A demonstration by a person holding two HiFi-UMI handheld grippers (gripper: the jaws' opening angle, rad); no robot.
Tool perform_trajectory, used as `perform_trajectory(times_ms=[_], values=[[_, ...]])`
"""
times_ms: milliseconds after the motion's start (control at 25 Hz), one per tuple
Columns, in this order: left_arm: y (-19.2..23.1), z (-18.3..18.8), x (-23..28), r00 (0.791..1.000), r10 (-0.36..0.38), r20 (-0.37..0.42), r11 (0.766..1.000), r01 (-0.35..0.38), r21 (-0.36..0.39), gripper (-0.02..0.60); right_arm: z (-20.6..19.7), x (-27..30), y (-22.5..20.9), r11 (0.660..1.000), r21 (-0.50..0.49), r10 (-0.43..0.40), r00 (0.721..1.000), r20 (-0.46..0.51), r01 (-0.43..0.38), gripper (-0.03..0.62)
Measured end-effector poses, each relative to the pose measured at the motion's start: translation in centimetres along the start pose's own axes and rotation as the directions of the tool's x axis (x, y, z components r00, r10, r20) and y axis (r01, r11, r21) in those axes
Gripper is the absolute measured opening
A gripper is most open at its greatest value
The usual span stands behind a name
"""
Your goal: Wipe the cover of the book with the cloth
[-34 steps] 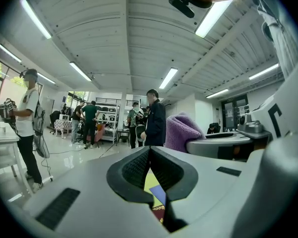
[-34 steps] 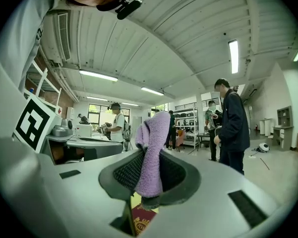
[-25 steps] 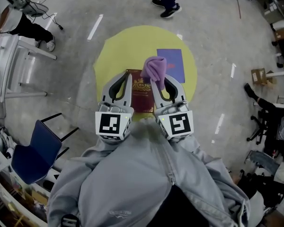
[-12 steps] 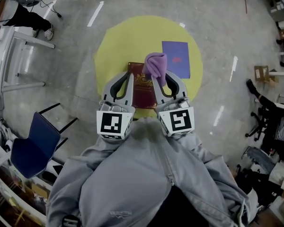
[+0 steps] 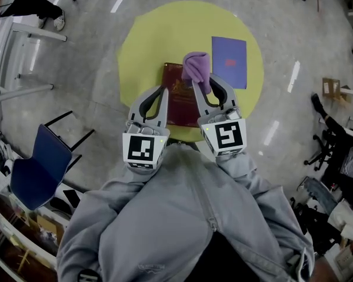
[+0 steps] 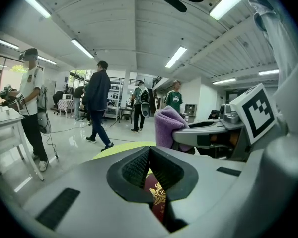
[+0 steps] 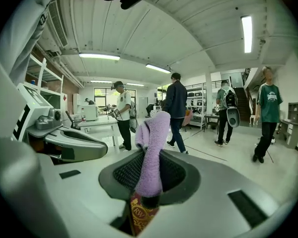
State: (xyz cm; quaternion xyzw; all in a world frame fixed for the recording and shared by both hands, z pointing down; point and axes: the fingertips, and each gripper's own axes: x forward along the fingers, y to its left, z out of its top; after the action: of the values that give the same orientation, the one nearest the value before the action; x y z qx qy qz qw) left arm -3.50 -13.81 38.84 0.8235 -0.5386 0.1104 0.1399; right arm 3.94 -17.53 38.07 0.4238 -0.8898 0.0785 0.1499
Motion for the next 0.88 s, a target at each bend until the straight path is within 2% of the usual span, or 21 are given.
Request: perform_trajectory(times_ms=[280, 440, 560, 680, 880], values=[[0.9, -5.3, 0.9, 0.997, 0.010, -0.081, 1.000, -0.011, -0.016, 0.018, -3.4, 3.1, 0.3, 0.996, -0.047, 0.067, 0.995, -0.068, -0.070, 0.087], [1.2, -8.6, 1.2, 0.985, 0.006, -0.174, 0.999, -0.012, -0.031, 0.018, -4.8, 4.8, 0.5, 0.988, -0.093, 0.110, 0.988, -0.105, -0.120, 0.087], [1.3, -10.1, 1.1, 0.977, -0.001, -0.215, 0.999, -0.010, -0.047, 0.018, -5.6, 5.5, 1.0, 0.976, -0.142, 0.143, 0.979, -0.146, -0.164, 0.087], [1.4, -11.1, 0.7, 0.970, -0.003, -0.241, 0.998, -0.010, -0.055, 0.018, -6.8, 6.4, 1.7, 0.957, -0.186, 0.180, 0.958, -0.224, -0.223, 0.087], [1.6, -12.0, 0.3, 0.964, 0.000, -0.267, 0.997, -0.019, -0.069, 0.018, -8.8, 7.9, 2.6, 0.910, -0.226, 0.243, 0.890, -0.385, -0.346, 0.087]])
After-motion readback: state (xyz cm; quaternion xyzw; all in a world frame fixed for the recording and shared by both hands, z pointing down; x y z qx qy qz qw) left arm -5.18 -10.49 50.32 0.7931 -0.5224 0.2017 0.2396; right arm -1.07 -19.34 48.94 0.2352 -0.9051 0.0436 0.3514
